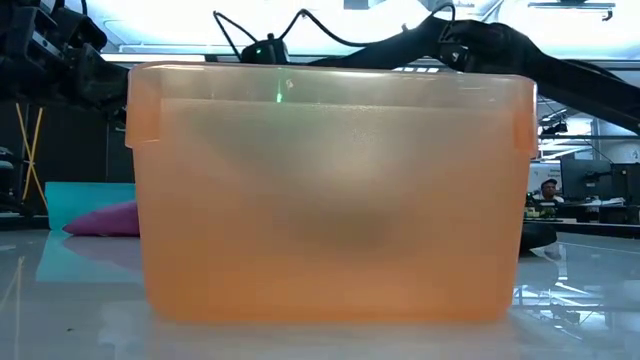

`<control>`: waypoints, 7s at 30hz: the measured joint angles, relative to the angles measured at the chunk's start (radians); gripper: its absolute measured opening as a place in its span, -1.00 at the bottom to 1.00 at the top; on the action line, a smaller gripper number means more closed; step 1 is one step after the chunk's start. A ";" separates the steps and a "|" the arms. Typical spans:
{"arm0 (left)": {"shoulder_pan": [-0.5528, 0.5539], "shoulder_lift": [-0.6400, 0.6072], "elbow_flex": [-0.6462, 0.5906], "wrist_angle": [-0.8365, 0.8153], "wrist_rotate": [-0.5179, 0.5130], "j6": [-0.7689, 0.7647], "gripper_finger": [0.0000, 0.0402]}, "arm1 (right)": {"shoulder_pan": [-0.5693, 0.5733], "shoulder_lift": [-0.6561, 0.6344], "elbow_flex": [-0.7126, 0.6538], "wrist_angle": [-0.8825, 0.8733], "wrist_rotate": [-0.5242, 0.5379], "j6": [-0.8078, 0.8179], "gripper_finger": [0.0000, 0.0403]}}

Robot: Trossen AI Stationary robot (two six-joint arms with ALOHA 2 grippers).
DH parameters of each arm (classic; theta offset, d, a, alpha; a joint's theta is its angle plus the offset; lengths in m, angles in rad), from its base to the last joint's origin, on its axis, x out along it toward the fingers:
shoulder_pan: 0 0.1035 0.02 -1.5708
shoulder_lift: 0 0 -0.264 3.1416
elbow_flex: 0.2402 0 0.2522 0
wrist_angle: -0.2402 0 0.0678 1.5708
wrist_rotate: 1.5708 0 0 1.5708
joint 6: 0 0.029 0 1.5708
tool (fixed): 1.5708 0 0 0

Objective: Sort spices by type
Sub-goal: Put the top green seasoning bottle into the transparent bin

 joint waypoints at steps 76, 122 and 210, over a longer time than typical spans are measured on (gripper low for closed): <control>0.000 0.000 0.000 0.000 0.000 0.000 -1.00 | -0.672 -1.227 -1.269 -0.805 0.396 -0.132 0.10; 0.000 0.003 0.000 0.000 0.000 0.000 -1.00 | -0.660 -0.965 -1.174 -0.960 0.951 -0.088 -1.00; 0.000 0.003 0.000 0.000 0.000 0.000 -1.00 | -0.096 -1.093 -1.175 -1.106 0.108 -0.622 0.82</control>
